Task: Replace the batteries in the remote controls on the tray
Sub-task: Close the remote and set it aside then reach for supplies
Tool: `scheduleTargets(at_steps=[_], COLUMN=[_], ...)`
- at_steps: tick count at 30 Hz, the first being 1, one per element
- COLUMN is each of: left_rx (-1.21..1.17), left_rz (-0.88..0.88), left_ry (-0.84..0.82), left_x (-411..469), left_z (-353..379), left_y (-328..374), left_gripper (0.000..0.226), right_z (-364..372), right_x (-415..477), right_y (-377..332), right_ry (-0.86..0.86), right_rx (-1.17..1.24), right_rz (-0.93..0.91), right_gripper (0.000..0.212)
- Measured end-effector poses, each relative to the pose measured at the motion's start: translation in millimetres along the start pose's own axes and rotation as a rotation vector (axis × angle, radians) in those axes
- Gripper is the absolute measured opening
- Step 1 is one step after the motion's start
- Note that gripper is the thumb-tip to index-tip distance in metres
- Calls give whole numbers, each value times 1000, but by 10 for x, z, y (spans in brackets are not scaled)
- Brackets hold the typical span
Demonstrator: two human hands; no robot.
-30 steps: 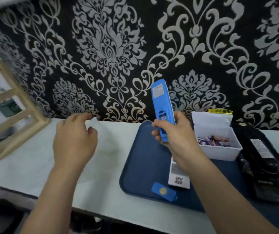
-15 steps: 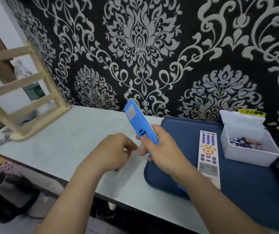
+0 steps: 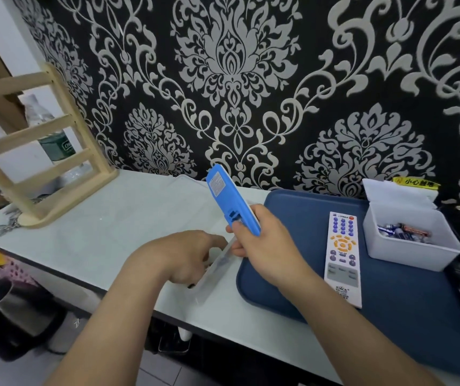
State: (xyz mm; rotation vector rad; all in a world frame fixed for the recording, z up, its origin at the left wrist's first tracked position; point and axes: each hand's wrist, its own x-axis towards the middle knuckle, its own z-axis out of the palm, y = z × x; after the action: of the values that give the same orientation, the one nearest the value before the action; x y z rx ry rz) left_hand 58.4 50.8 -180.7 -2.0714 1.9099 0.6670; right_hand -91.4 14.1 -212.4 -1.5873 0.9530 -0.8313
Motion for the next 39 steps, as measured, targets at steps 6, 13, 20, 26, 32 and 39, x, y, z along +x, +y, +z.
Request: scheduleTargets(at_steps=[6,13,20,26,32,39], left_rx=[36,77,-49,-808,-1283,-1383], left_rz=[-53,-70,49,121,277,357], left_ry=[151,224,315,817,814,721], left_x=[71,103,58,-38,41,218], left_z=[54,45,7,-94,-102,32], left_y=[-47,2,-32,88,477,838], left_gripper=[34,26,18,29,23,18], right_z=[-20,-19,-37,-93,-375,-679], right_x=[-6,-34,-40,-26,-5,-62], right_y=[0,-15,-11,-29,-115,-90], right_ry=[-36,-39,-45,-36,95,-29], right_rx=[116,209,221,252,474,607], right_rz=[41,71,69,133,118,123], right_gripper=[18,17,15,20,19,22])
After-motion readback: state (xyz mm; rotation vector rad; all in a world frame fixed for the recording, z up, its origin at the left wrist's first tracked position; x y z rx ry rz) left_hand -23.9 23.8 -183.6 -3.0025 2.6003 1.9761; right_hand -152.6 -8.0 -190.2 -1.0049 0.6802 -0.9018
